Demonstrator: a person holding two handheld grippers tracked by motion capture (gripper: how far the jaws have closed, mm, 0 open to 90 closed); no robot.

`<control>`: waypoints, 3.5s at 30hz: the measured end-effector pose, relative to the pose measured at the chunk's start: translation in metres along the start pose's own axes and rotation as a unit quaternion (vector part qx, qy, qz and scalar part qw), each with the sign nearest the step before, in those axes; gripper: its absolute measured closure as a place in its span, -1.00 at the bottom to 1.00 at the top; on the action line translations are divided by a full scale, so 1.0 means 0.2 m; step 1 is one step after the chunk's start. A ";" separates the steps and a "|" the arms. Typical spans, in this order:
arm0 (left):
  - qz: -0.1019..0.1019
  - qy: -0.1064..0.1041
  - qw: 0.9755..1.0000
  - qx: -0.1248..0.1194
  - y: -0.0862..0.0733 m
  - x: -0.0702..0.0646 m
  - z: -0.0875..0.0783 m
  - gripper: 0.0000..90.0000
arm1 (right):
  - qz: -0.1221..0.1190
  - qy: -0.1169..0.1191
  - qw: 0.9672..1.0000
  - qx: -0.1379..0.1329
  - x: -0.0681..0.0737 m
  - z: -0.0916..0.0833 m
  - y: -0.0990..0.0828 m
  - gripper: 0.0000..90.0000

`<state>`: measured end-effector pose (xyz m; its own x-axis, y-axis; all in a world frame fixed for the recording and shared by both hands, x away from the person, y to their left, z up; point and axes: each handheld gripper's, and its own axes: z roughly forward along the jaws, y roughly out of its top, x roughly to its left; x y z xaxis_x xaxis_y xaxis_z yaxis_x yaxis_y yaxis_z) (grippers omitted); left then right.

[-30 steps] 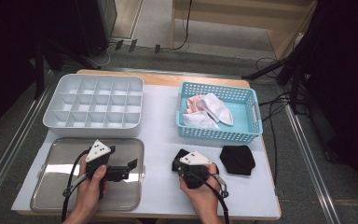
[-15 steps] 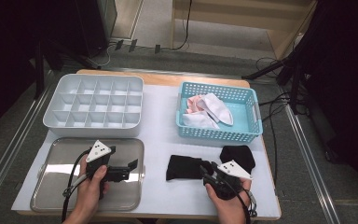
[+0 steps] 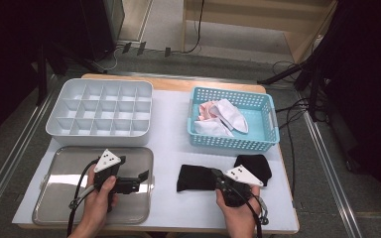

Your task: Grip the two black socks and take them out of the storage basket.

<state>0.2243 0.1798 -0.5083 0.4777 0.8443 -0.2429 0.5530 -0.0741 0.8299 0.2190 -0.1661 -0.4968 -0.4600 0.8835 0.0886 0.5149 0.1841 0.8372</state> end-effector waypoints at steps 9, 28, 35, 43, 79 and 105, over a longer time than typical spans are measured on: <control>-0.002 0.004 1.000 -0.004 0.00 0.02 -0.02 -1.00 | 0.043 -0.041 0.997 0.048 -0.15 0.04 -0.15 0.52; -0.004 0.006 1.000 0.018 0.00 -0.03 0.02 -0.75 | -0.002 0.146 0.989 0.012 0.29 0.26 0.17 0.78; -0.015 -0.012 1.000 0.019 -0.01 -0.01 0.02 -0.13 | 0.002 0.170 0.985 -0.011 0.24 0.20 0.17 0.33; -0.004 -0.037 0.999 0.021 -0.01 -0.04 0.04 -0.02 | 0.039 -0.002 0.998 0.044 0.02 0.08 -0.12 0.12; -0.011 -0.051 0.998 0.021 -0.02 -0.04 0.04 0.10 | 0.078 0.093 0.992 0.020 0.04 0.17 -0.02 0.16; -0.014 -0.059 0.998 0.035 -0.02 -0.05 0.08 0.03 | 0.044 -0.024 0.999 -0.012 -0.26 -0.10 -0.04 0.39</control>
<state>0.2287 0.1637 -0.5168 0.5354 0.7787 -0.3269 0.6121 -0.0911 0.7855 0.2252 -0.2224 -0.4976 -0.3777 0.9158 0.1364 0.5342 0.0953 0.8399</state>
